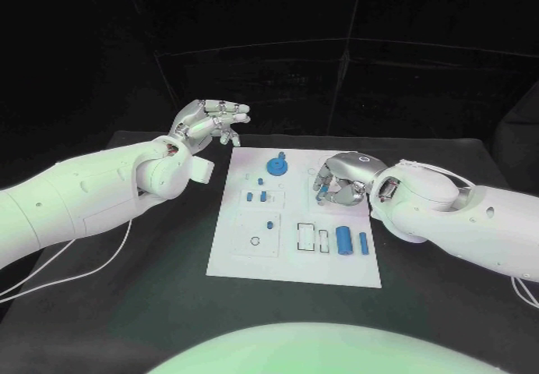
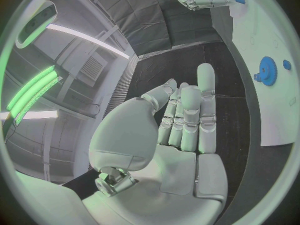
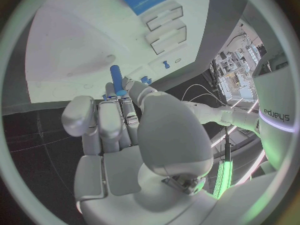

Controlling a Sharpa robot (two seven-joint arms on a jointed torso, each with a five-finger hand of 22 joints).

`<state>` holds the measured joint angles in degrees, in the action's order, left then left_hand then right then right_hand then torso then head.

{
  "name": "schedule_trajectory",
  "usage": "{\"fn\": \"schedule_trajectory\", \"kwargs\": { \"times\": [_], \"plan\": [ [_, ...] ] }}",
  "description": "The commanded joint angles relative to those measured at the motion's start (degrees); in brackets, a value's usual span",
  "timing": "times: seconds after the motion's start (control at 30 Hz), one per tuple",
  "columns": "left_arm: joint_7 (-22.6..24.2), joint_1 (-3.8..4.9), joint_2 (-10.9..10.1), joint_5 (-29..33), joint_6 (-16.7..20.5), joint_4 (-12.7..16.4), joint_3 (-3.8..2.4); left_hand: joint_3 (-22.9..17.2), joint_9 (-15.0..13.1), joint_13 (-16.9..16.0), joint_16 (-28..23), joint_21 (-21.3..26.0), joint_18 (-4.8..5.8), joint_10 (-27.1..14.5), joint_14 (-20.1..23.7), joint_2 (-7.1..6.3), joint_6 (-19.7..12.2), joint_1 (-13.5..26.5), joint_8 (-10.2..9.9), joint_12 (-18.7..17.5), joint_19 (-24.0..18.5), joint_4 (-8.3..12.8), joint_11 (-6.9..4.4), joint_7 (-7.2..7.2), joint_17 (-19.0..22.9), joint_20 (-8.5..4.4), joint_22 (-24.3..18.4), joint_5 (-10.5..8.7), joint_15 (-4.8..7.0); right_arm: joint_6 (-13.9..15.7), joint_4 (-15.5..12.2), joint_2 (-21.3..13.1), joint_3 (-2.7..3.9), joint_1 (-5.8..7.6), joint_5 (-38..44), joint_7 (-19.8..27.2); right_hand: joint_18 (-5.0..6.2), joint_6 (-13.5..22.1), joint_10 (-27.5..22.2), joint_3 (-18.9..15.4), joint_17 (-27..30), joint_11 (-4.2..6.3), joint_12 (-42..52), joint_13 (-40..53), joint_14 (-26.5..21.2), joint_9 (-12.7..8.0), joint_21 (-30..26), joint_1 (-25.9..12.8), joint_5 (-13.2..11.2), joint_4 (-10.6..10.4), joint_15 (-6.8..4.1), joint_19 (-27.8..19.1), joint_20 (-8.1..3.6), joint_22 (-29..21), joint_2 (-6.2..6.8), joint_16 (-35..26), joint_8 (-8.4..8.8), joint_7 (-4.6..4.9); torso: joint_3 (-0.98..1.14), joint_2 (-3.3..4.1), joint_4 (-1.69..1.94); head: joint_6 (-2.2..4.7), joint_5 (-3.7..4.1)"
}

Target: Assemble the parts on the task board

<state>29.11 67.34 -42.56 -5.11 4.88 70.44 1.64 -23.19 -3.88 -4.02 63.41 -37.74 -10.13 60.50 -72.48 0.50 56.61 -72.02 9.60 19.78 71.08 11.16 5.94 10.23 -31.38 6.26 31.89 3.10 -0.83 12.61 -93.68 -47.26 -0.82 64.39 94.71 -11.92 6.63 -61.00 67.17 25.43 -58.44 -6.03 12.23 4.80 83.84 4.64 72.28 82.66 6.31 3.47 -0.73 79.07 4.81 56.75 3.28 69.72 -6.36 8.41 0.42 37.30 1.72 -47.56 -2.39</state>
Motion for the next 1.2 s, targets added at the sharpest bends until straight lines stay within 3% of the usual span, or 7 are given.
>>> {"fn": "schedule_trajectory", "kwargs": {
  "times": [0.03,0.33,0.47,0.63,0.9,1.07,1.2],
  "plan": [
    [-0.1,0.08,-0.1,0.2,-0.8,0.0,-0.03,0.1,0.0,0.1,-0.2,0.4,-0.33,-0.4,0.4,0.09,-0.2,-0.2,0.0,0.3,-0.4,0.2,0.00,0.26,0.1,0.06,-0.1,-0.08,0.05,4.0,-1.8,-0.9,0.07,0.23,-0.6,0.6,-0.75,-0.3,2.7,0.4,0.0,2.15,0.3,0.1,1.6,-0.1,0.3,0.3,-0.2,0.0,-0.38,0.4,0.05,0.2,0.31,0.3,0.22,0.27,-0.05,-0.04,0.11,0.13,-0.02],
    [-0.1,0.09,0.0,0.2,-0.7,0.1,-0.03,0.1,0.0,0.1,-0.2,0.4,-0.33,-0.4,0.4,0.09,-0.2,-0.2,0.0,0.3,-0.4,0.2,0.00,0.26,0.1,0.06,-0.1,-0.08,0.05,5.1,-6.0,-2.3,0.19,1.14,-1.6,1.0,-0.78,-0.3,2.8,0.6,-0.1,2.15,0.2,0.2,1.6,-0.1,0.5,0.2,-0.2,0.2,-0.38,0.5,0.04,0.4,0.54,0.5,0.23,0.27,-0.07,0.06,0.27,0.22,-0.84],
    [-0.1,0.09,0.1,0.2,-0.7,0.2,-0.03,0.1,0.0,0.1,-0.2,0.4,-0.33,-0.4,0.4,0.09,-0.2,-0.2,0.0,0.3,-0.4,0.2,0.00,0.26,0.1,0.06,-0.1,-0.08,0.05,4.6,-6.5,-0.2,0.20,1.25,-2.3,1.4,-0.79,-0.3,2.8,0.6,-0.1,2.15,0.2,0.2,1.6,-0.1,0.5,0.2,-0.1,0.2,-0.38,0.5,0.04,0.4,0.57,0.5,0.23,0.27,0.00,0.08,0.07,0.08,-1.75],
    [-0.1,0.09,0.3,0.2,-0.8,0.2,-0.03,0.1,0.0,0.1,-0.2,0.4,-0.33,-0.4,0.4,0.09,-0.2,-0.2,0.0,0.3,-0.4,0.2,0.00,0.26,0.1,0.06,-0.1,-0.08,0.05,4.0,-5.6,3.8,0.16,1.15,-2.6,2.5,-0.79,-0.3,2.7,0.8,0.0,2.11,0.1,0.3,1.5,-0.1,0.6,0.1,0.0,0.3,-0.37,0.4,0.04,0.4,0.57,0.4,0.28,0.31,-0.01,0.13,0.21,-0.29,-2.33],
    [-0.1,0.10,0.6,0.2,-0.8,0.3,-0.03,0.1,0.0,0.1,-0.2,0.4,-0.33,-0.4,0.4,0.09,-0.2,-0.2,0.0,0.3,-0.4,0.2,0.00,0.26,0.1,0.06,-0.1,-0.08,0.05,1.0,-2.9,10.6,0.08,-1.13,-0.9,4.5,-0.79,-0.1,2.6,1.4,0.2,1.95,-0.3,0.4,1.5,-0.3,0.7,-0.2,0.6,0.5,-0.27,0.3,0.09,0.5,0.62,0.5,0.49,0.47,-0.06,0.16,0.26,-0.88,-3.83],
    [-0.1,0.10,0.8,0.2,-0.8,0.2,-0.03,0.1,0.0,0.1,-0.2,0.4,-0.33,-0.4,0.4,0.09,-0.2,-0.2,0.0,0.3,-0.4,0.2,0.00,0.26,0.1,0.06,-0.1,-0.08,0.05,-1.1,-1.0,13.1,0.06,-2.72,0.1,5.2,-0.79,-0.1,2.5,1.4,0.1,1.91,-0.4,0.4,1.5,-0.3,0.8,-0.4,0.6,0.4,-0.24,0.3,0.11,0.5,0.66,0.5,0.54,0.51,0.08,0.04,0.02,-1.28,-4.91],
    [-0.1,0.10,0.9,0.2,-0.8,0.1,-0.03,0.1,0.0,0.1,-0.2,0.4,-0.33,-0.4,0.4,0.09,-0.2,-0.2,0.0,0.3,-0.4,0.2,0.00,0.26,0.1,0.06,-0.1,-0.08,0.05,-1.9,0.1,14.3,0.03,-3.43,0.4,5.7,-0.79,-0.1,2.5,1.5,0.1,1.91,-0.5,0.4,1.5,-0.3,0.8,-0.5,0.6,0.4,-0.23,0.3,0.12,0.5,0.66,0.5,0.56,0.51,-0.08,0.07,0.08,-1.50,-5.26]
  ]
}}
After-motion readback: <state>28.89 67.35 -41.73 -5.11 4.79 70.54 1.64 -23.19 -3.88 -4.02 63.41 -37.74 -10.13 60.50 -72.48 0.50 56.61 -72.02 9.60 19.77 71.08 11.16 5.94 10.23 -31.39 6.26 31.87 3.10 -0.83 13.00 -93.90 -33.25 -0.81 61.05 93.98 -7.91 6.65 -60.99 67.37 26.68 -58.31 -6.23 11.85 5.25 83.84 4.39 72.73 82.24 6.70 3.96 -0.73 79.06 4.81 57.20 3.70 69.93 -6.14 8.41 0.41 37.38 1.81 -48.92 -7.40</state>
